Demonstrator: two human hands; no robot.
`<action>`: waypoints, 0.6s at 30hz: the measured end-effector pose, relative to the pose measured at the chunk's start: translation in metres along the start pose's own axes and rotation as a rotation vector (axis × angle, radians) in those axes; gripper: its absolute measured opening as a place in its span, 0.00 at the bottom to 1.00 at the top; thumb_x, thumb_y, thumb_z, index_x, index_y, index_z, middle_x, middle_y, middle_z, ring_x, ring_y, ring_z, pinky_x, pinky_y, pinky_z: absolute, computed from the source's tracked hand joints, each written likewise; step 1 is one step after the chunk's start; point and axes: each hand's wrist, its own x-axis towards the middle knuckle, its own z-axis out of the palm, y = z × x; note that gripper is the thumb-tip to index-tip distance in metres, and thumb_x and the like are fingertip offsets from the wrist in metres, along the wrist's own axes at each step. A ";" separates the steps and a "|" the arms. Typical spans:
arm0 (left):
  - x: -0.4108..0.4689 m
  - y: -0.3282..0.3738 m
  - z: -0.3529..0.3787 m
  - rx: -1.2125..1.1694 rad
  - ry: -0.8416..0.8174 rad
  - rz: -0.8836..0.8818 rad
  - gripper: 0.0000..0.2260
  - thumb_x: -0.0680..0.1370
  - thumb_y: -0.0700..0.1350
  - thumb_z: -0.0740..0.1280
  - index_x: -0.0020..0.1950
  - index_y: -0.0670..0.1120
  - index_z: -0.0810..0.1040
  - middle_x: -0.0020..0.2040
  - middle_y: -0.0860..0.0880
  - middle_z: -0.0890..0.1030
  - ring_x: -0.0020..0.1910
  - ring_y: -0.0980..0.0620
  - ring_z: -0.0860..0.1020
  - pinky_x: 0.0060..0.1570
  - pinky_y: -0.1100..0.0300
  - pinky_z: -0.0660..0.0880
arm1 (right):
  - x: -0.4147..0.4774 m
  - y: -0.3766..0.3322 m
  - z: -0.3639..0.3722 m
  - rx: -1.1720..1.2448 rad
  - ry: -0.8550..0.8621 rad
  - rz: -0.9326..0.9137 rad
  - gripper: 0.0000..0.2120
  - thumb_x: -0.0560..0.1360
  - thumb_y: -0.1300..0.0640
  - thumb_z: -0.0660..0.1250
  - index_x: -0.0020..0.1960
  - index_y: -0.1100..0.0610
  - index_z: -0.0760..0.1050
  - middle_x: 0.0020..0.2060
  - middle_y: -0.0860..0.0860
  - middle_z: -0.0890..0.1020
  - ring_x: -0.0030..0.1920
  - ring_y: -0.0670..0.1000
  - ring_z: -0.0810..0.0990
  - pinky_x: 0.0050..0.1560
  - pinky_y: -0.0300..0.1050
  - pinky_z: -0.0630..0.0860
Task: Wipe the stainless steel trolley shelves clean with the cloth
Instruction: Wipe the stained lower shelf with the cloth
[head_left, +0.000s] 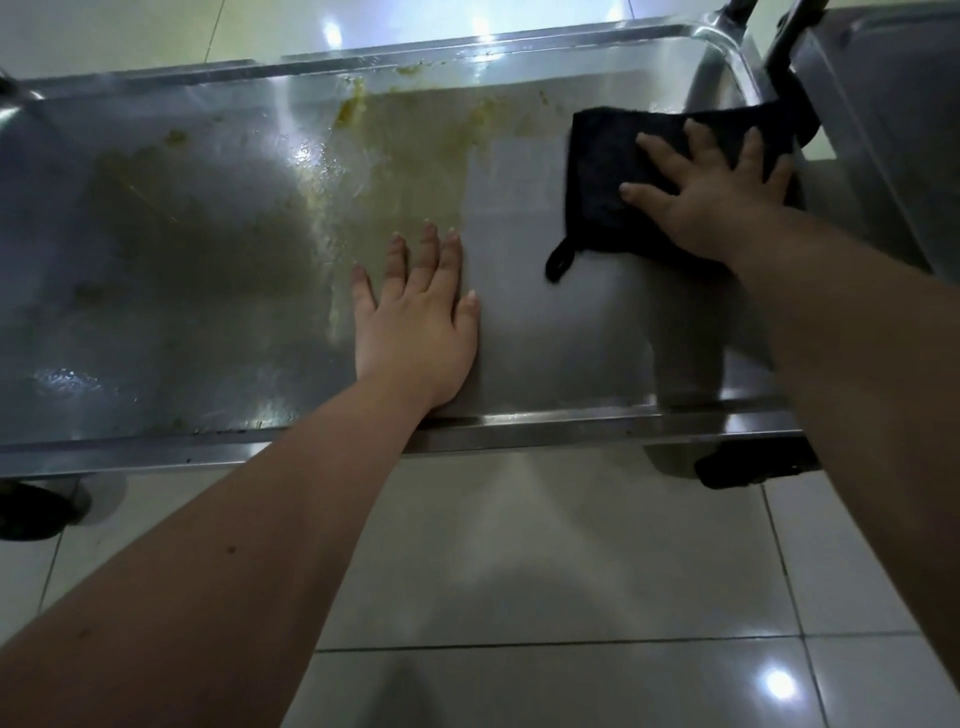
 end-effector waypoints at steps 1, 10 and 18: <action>0.000 0.000 0.000 0.000 -0.001 0.000 0.27 0.83 0.55 0.46 0.81 0.52 0.44 0.81 0.51 0.45 0.79 0.46 0.43 0.75 0.39 0.40 | -0.004 0.003 0.001 -0.010 0.005 -0.009 0.31 0.76 0.27 0.48 0.76 0.31 0.45 0.79 0.44 0.43 0.77 0.63 0.37 0.74 0.66 0.35; 0.001 0.003 -0.001 0.023 -0.008 0.000 0.27 0.83 0.55 0.46 0.81 0.51 0.44 0.81 0.50 0.45 0.79 0.44 0.45 0.74 0.37 0.44 | -0.107 0.033 0.026 -0.076 0.017 -0.065 0.30 0.75 0.27 0.44 0.74 0.28 0.40 0.79 0.42 0.40 0.77 0.61 0.35 0.73 0.62 0.32; 0.000 0.004 -0.003 0.016 -0.026 0.010 0.26 0.84 0.53 0.46 0.81 0.50 0.44 0.81 0.50 0.45 0.79 0.45 0.44 0.74 0.37 0.42 | -0.149 -0.033 0.046 -0.083 -0.020 -0.084 0.31 0.75 0.27 0.45 0.74 0.29 0.36 0.78 0.43 0.36 0.75 0.66 0.32 0.71 0.69 0.32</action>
